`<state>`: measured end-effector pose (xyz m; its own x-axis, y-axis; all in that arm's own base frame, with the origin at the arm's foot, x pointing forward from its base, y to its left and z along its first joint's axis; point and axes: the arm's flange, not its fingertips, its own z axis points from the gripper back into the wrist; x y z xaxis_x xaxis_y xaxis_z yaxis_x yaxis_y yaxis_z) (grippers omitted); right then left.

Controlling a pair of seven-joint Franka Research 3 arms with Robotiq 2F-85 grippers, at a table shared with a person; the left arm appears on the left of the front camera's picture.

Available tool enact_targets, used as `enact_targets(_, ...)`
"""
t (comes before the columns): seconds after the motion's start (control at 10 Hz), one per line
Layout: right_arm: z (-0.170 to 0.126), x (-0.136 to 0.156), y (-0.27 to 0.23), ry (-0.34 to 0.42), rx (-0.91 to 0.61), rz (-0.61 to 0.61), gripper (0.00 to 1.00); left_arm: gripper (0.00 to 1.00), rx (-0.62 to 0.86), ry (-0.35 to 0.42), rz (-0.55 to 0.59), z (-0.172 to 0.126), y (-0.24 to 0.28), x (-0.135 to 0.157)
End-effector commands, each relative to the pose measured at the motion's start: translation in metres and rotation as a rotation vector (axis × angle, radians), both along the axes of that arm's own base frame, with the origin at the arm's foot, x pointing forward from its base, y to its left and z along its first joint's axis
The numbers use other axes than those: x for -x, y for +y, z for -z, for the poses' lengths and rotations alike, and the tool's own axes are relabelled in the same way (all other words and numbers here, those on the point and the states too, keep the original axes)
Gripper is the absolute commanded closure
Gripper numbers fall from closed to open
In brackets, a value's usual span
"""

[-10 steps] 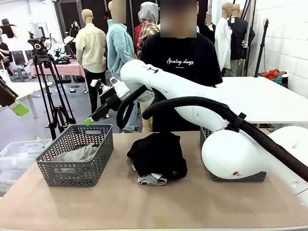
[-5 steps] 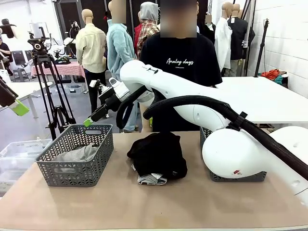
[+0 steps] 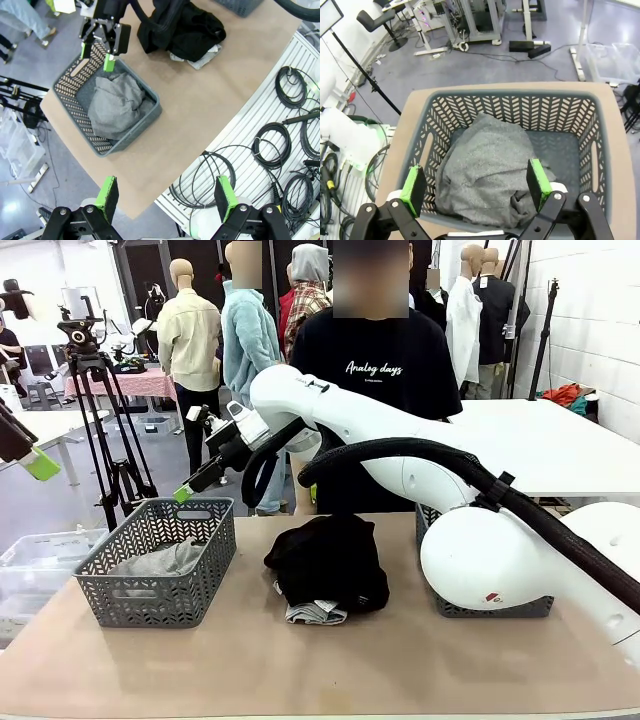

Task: Sort the tops and bottoms.
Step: Lift clothes from the center of the table with your left hand.

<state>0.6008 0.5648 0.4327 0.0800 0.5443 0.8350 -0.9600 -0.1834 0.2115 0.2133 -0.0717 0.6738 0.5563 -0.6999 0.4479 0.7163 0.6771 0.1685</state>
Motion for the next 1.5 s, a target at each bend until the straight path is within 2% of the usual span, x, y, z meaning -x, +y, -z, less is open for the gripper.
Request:
enact_targets(0.0,-0.013,0.020,0.011,-0.047,0.135,-0.014,0.00,0.00,0.002,0.000,-0.001,0.000,0.001,0.000)
enact_targets(0.3,-0.067,0.081,-0.049,-0.129,0.242,0.054,0.00,0.00,0.002,0.000,-0.001,0.000,0.001,0.000)
enact_targets(0.5,-0.098,0.116,-0.101,-0.157,0.351,0.200,0.00,0.00,0.002,0.000,-0.001,0.000,0.001,0.000)
enact_targets(0.7,-0.118,0.148,-0.146,-0.094,0.474,0.348,0.00,0.00,0.002,0.000,-0.001,0.000,0.001,0.000)
enact_targets(0.9,-0.119,0.174,-0.177,-0.012,0.536,0.468,0.00,0.00,0.002,0.000,-0.001,0.000,0.001,0.000)
enact_targets(1.1,-0.108,0.196,-0.207,0.033,0.518,0.546,0.00,0.00,0.002,0.000,-0.001,0.000,0.001,0.000)
enact_targets(1.2,-0.098,0.204,-0.221,0.096,0.543,0.572,0.00,0.00,0.002,0.000,-0.001,0.000,0.001,0.000)
enact_targets(1.3,-0.086,0.212,-0.237,0.191,0.602,0.613,0.00,0.00,0.002,0.000,-0.001,0.000,0.001,0.000)
enact_targets(1.4,-0.080,0.218,-0.248,0.189,0.584,0.660,0.00,0.00,0.002,0.000,-0.001,0.000,0.001,0.000)
